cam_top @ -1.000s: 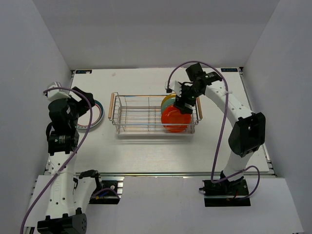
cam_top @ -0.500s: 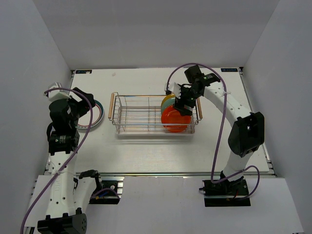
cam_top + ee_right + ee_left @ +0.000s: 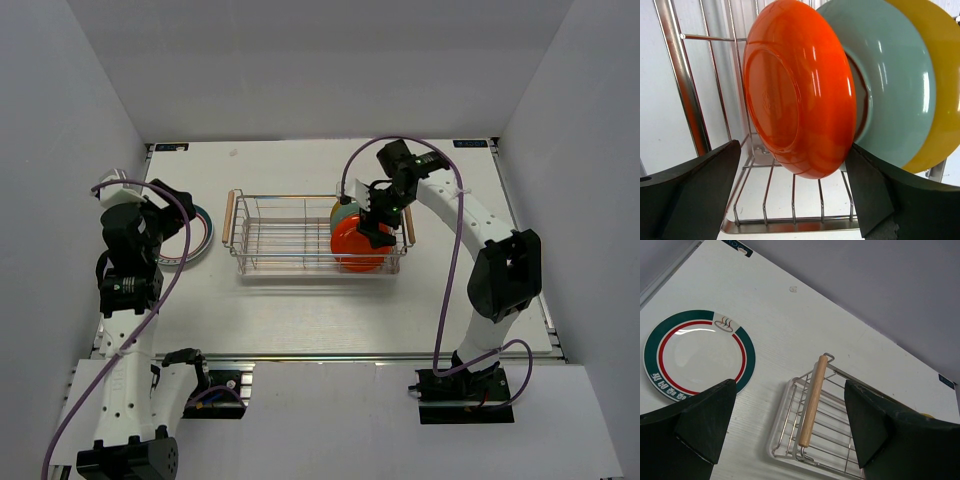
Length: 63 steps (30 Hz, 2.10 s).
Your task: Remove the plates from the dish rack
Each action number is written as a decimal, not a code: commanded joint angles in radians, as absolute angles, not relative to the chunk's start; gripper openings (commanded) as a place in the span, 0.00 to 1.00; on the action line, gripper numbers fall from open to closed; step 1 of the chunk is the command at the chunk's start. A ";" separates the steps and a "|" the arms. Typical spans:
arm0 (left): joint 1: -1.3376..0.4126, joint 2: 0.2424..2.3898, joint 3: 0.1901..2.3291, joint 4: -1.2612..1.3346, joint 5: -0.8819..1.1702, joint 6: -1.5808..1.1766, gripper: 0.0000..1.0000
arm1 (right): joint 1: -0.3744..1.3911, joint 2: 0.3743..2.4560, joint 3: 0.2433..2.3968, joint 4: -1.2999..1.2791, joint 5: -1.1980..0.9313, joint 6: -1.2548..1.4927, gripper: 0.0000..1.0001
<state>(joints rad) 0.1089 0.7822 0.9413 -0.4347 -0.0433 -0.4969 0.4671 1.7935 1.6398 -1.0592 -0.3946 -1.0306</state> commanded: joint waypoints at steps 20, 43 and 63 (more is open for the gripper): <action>0.107 0.795 0.936 -0.423 -0.017 -0.488 0.98 | 0.469 1.733 1.651 -1.169 -0.523 -1.106 0.86; 0.107 0.781 0.933 -0.417 -0.014 -0.483 0.98 | 0.526 1.709 1.606 -1.166 -0.543 -1.124 0.69; 0.117 0.793 0.930 -0.405 -0.002 -0.482 0.98 | 0.520 1.758 1.681 -1.051 -0.480 -0.917 0.30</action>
